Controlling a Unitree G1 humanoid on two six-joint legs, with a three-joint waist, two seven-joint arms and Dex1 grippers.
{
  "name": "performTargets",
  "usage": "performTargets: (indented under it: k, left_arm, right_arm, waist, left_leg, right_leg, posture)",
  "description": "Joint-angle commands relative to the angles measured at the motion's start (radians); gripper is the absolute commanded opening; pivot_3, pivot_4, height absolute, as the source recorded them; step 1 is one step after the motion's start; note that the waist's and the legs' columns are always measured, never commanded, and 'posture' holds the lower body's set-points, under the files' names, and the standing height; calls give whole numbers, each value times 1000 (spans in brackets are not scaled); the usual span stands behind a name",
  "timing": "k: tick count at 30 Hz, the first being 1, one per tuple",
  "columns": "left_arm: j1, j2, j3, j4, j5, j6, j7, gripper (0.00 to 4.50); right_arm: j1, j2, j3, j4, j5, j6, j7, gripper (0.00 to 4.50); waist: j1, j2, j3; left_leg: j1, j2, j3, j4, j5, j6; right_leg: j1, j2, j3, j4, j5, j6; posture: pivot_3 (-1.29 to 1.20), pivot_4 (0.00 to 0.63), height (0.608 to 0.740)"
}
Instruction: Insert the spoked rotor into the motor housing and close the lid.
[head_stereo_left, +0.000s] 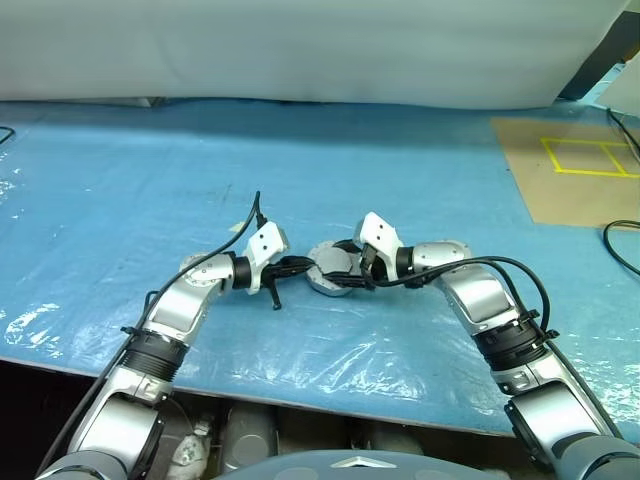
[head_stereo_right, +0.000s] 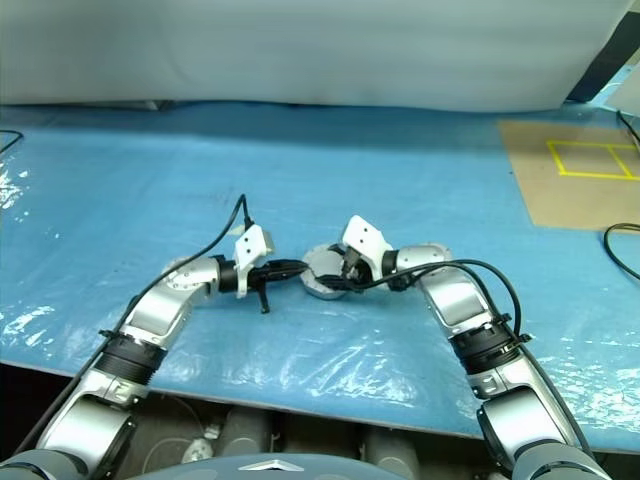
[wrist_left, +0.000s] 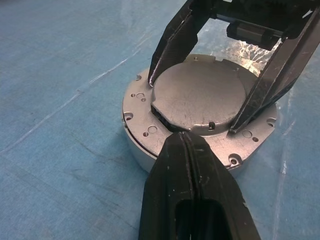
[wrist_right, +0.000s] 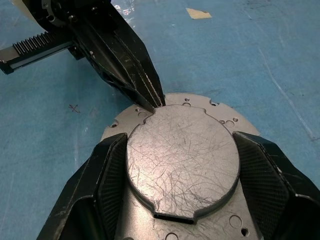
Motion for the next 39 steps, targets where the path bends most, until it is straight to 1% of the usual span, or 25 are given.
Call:
performTargets:
  k: [1, 2, 3, 4, 7, 11, 13, 14, 16, 19, 21, 24, 26, 30, 32, 34, 39]
  left_arm:
    - [2, -7, -25, 16, 14, 3, -9, 0]
    - [2, -7, -24, 16, 13, 4, -10, 0]
    - [3, -6, -24, 16, 14, 3, -12, 0]
    - [4, -5, -25, 16, 15, 2, -14, 0]
    - [8, 0, -24, 12, 15, 5, -17, 0]
    - [10, 2, -21, 12, 16, 5, -20, 0]
    - [11, 3, -20, 11, 16, 5, -22, 0]
    - [12, 3, -21, 10, 16, 6, -23, 0]
    - [13, 3, -21, 8, 16, 6, -24, 0]
    - [13, 5, -23, 12, 22, 0, -25, 0]
    - [14, 5, -23, 12, 22, -2, -25, 0]
    - [13, 2, -19, 14, 19, -3, -20, 0]
    - [12, 2, -18, 20, 22, -7, -19, 0]
    - [10, 2, -14, 27, 22, -9, -15, 0]
    - [10, 3, -11, 31, 21, -7, -14, 0]
    - [9, 5, -8, 35, 22, -7, -11, 0]
    - [19, 10, -6, 24, 22, -5, -9, 0]
  right_arm:
    - [21, 14, 6, 6, 9, 36, -7, 3690]
    - [21, 15, 5, 4, 11, 40, -8, 3905]
    - [22, 13, 8, -3, 13, 51, -2, 4240]
    - [19, 11, 7, -9, 15, 68, -2, 4483]
    - [-4, 20, -65, -56, 110, 155, 16, 4483]
    - [-39, 30, -187, -98, 219, 223, -6, 4483]
    - [-47, 25, -231, -106, 255, 249, -16, 4483]
    - [-54, 19, -281, -93, 290, 282, -25, 4483]
    - [-62, 11, -335, -78, 333, 325, -41, 4483]
    - [-36, -31, -428, 15, 453, 565, -30, 4483]
    - [-9, -47, -455, 53, 516, 685, -18, 4483]
    - [6, -28, -500, 82, 580, 787, -41, 4483]
    - [6, 13, -539, 94, 617, 827, -72, 4483]
    - [15, 94, -576, 104, 657, 881, -144, 4483]
    - [36, 112, -575, 111, 657, 894, -165, 4483]
    - [54, 114, -565, 111, 648, 900, -178, 4483]
    - [115, 67, -542, 95, 642, 900, -165, 4483]
  waist:
    - [0, 0, 0]
    - [0, 0, 0]
    - [0, 0, 0]
    - [0, 0, 0]
    - [0, 0, 0]
    - [1, 0, 0]
    - [1, 0, 0]
    - [1, 0, 0]
    - [2, 0, 0]
    - [3, 0, 0]
    - [4, 0, 0]
    - [3, 2, 0]
    - [2, 3, 0]
    - [2, 3, 0]
    - [2, 3, 0]
    - [2, 3, 0]
    - [2, 4, 0]
  left_leg:
    - [0, 0, 0, 0, 0, 0]
    - [0, 0, 0, 0, 0, 0]
    - [0, 0, 0, 0, 0, 0]
    - [0, 0, 0, 0, 0, 0]
    - [0, 0, 0, 0, 0, 0]
    - [-2, 0, 0, 0, 0, 0]
    - [-4, 0, 0, 0, 1, -1]
    - [-4, 0, 0, 0, 1, -1]
    - [-4, 0, 0, -1, 1, -1]
    - [-4, 0, 0, -1, 1, -1]
    - [-4, -1, 0, -2, 1, -1]
    - [-4, 0, 0, -3, 1, -2]
    - [-5, 0, 0, -3, 1, -1]
    - [-5, 0, 1, -3, 1, -1]
    - [-5, 0, 1, -3, 1, -2]
    - [-5, 0, 1, -3, 1, -2]
    - [-5, 0, 1, -5, 1, -2]
  right_leg:
    - [0, 0, 0, 0, 0, 0]
    - [0, 0, 0, 0, 0, 0]
    - [0, 0, 0, 0, 0, 0]
    - [0, 0, 0, 0, 0, 0]
    - [0, 0, 0, 0, 0, 0]
    - [-2, 0, 0, 0, 0, 0]
    - [-3, 0, 0, 0, 0, 0]
    - [-4, 0, 0, 0, 0, 0]
    - [-4, 0, 0, 0, 0, 0]
    - [-3, 0, 0, -2, 0, 0]
    - [-2, 0, -1, -3, 0, 0]
    - [-3, 0, -1, -4, 0, 0]
    - [-5, 1, -1, -3, 0, 0]
    - [-5, 0, -1, -2, 0, 0]
    - [-5, 0, -1, -3, 0, 0]
    - [-5, 0, -1, -3, 0, 0]
    - [-5, 0, -1, -4, 0, 0]
  posture:
    - [0, 150, 740]
    - [0, 150, 740]
    - [0, 150, 740]
    - [0, 150, 740]
    - [0, 150, 740]
    - [0, 150, 740]
    - [0, 150, 740]
    - [0, 150, 740]
    - [0, 150, 740]
    - [0, 150, 740]
    - [0, 150, 740]
    - [0, 150, 740]
    - [0, 150, 740]
    - [0, 150, 740]
    - [0, 150, 740]
    - [0, 150, 740]
    - [0, 150, 740]
